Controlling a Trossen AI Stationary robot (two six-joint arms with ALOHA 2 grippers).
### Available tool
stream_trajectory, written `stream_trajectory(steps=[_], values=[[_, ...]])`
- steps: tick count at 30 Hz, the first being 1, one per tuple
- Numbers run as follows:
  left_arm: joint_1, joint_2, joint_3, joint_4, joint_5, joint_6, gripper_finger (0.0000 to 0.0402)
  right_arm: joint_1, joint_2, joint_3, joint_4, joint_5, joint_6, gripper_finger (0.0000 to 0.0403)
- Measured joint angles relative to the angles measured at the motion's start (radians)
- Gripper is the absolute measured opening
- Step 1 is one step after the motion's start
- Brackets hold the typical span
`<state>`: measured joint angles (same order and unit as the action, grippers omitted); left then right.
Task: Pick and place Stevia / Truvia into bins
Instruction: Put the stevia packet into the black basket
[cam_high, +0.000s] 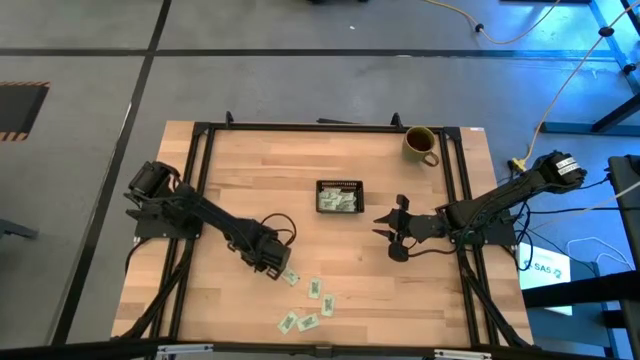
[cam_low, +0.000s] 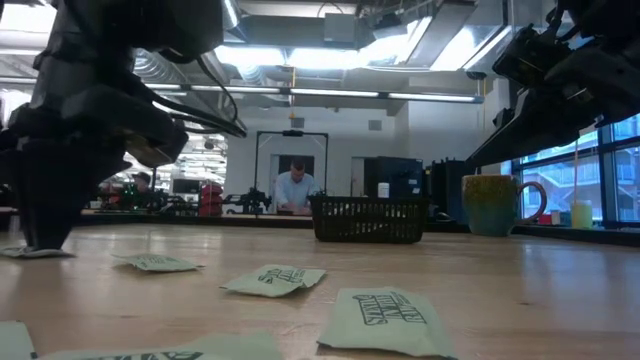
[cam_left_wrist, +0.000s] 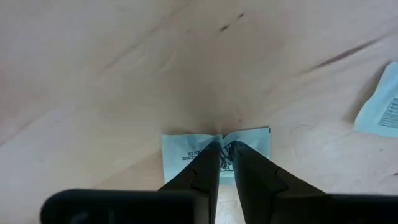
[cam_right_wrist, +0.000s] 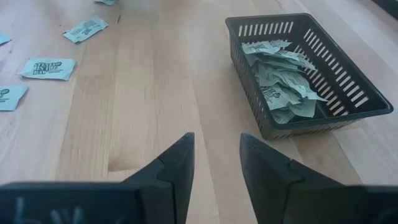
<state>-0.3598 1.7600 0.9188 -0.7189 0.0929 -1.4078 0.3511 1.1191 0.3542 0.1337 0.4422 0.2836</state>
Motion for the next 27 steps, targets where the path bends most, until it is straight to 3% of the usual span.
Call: stream_trajectory(steps=[10,15,22,27], values=[[0.001,0.0,0.002,-0.006,-0.015,0.007,0.0006,0.0,0.0,0.0,0.0,0.0,0.0,0.0131],[0.001,0.0,0.022,-0.012,-0.018,0.15,0.0004,0.0,0.0,0.0,0.0,0.0,0.003,0.0131],[0.03,-0.052,0.131,0.03,-0.227,0.401,0.0003,0.0,0.0,0.0,0.0,0.0,0.026,0.0131],[0.082,-0.059,0.176,0.252,-0.385,0.695,0.0003,0.0,0.0,0.0,0.005,0.0,0.027,0.0131]])
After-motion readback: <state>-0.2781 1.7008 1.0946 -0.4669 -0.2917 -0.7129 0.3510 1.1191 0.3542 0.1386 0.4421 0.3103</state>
